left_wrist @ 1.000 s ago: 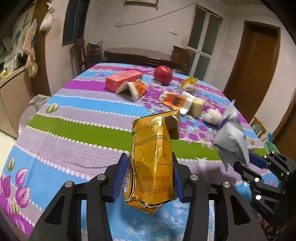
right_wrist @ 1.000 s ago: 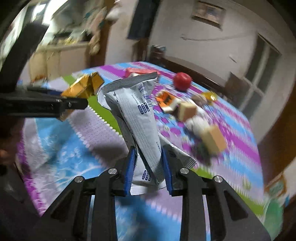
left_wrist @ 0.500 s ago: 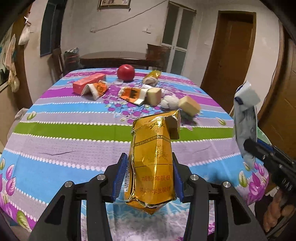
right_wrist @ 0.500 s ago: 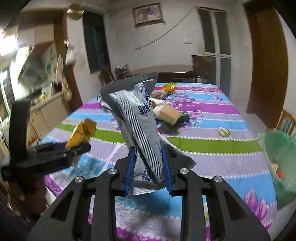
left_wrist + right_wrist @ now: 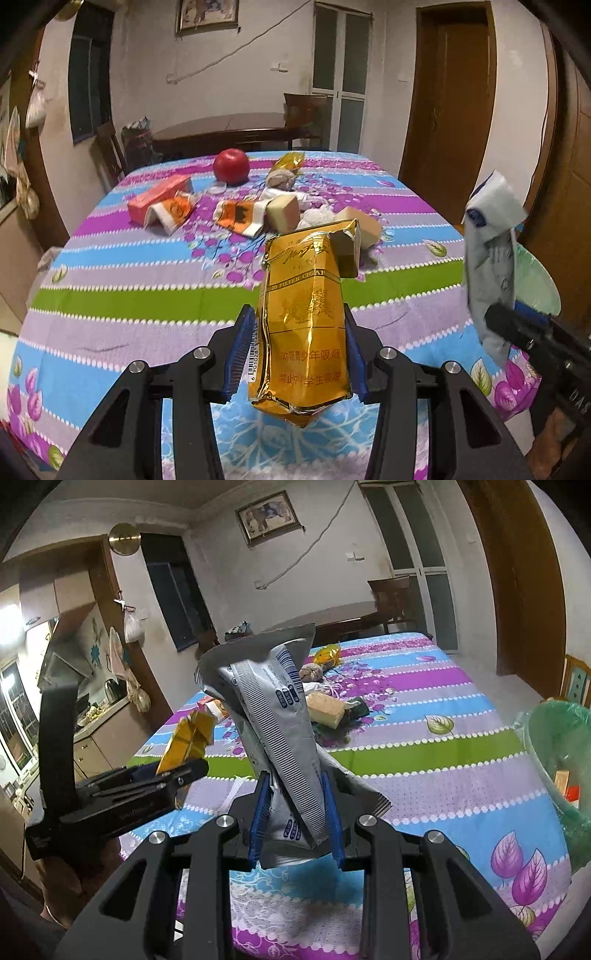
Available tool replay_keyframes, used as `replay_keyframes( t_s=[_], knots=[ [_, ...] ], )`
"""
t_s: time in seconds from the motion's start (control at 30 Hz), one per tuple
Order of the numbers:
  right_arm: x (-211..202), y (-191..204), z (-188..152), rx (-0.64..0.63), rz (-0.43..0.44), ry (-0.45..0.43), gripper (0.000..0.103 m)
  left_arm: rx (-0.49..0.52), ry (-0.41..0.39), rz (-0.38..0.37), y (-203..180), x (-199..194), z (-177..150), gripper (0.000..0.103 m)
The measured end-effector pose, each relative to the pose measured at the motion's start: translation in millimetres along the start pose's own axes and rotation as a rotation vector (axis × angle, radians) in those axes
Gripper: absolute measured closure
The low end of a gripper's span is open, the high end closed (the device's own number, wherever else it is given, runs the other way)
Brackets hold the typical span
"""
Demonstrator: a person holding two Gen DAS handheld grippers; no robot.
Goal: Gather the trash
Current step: 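Lift both wrappers and turn toward the green basin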
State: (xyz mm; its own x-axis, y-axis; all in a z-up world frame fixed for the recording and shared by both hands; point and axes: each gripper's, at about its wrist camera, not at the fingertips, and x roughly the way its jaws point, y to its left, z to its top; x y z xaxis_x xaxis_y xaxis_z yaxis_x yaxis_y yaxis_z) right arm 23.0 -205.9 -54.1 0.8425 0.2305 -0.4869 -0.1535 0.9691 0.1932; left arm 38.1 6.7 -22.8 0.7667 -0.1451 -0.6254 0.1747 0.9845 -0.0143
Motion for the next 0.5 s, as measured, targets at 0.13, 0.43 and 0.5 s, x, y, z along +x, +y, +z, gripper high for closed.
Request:
replay_keyframes(
  t_s=[0.13,0.43,0.5],
  knots=[
    [-5,-7,-2,0.018,0.001,-0.014,0.076,0.018,-0.013,0.012,-14,0,10,0.056],
    [-8,-29,13,0.062,-0.043,-0.042,0.076,0.074,-0.032,-0.007,-43,16,39,0.056],
    [-8,-34,17,0.068,-0.056,-0.044,0.076,0.078,-0.038,-0.011,-49,21,47,0.056]
  ],
)
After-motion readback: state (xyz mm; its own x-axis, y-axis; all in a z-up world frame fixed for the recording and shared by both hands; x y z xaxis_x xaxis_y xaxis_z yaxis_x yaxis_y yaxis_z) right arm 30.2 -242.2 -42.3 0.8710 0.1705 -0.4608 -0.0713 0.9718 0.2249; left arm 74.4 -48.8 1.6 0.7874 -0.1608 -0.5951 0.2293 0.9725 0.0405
